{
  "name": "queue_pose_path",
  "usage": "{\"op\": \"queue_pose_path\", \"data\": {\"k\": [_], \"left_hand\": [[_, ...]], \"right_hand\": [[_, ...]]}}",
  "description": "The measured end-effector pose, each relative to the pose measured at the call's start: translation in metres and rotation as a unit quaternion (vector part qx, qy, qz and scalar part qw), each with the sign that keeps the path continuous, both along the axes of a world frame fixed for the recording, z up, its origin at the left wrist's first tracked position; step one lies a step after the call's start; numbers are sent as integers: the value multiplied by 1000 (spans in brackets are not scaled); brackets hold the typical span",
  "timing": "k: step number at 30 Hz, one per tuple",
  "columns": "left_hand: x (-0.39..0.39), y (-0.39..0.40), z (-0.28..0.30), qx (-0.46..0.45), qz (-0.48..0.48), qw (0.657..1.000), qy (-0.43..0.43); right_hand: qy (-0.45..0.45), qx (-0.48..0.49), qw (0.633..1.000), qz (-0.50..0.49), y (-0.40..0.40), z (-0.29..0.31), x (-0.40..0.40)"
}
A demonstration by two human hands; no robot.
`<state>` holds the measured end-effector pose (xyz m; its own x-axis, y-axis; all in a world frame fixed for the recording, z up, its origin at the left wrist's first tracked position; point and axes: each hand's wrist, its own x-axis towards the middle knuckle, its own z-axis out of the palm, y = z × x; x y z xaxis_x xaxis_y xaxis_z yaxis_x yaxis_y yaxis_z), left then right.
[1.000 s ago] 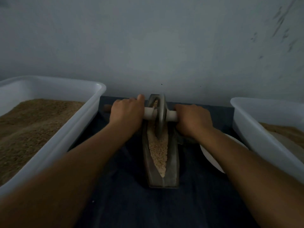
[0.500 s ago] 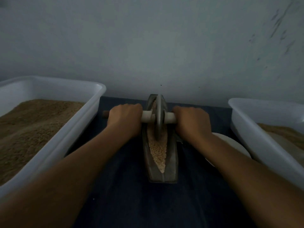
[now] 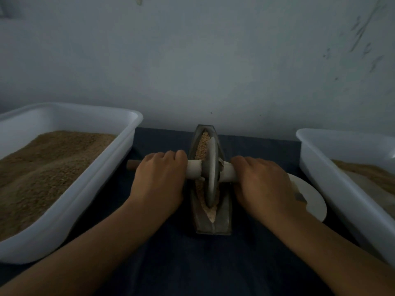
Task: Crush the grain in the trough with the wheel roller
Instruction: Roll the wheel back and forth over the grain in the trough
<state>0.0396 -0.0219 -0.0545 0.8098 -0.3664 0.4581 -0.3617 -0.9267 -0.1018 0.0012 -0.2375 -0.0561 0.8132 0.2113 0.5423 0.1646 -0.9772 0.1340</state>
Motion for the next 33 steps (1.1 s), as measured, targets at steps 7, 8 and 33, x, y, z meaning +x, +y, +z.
{"op": "queue_pose_path", "data": {"k": [7,8,33], "left_hand": [[52,-15,2,-2,16,999,41],[61,-17,4,-2,20,999,44],[17,-17,8,42,81,996,12]], "right_hand": [[-7,-45,998,-48,-7,-7,54],[-4,-54,997,-50,-9,-6,63],[19,-53,997,-49,-4,-6,16]]}}
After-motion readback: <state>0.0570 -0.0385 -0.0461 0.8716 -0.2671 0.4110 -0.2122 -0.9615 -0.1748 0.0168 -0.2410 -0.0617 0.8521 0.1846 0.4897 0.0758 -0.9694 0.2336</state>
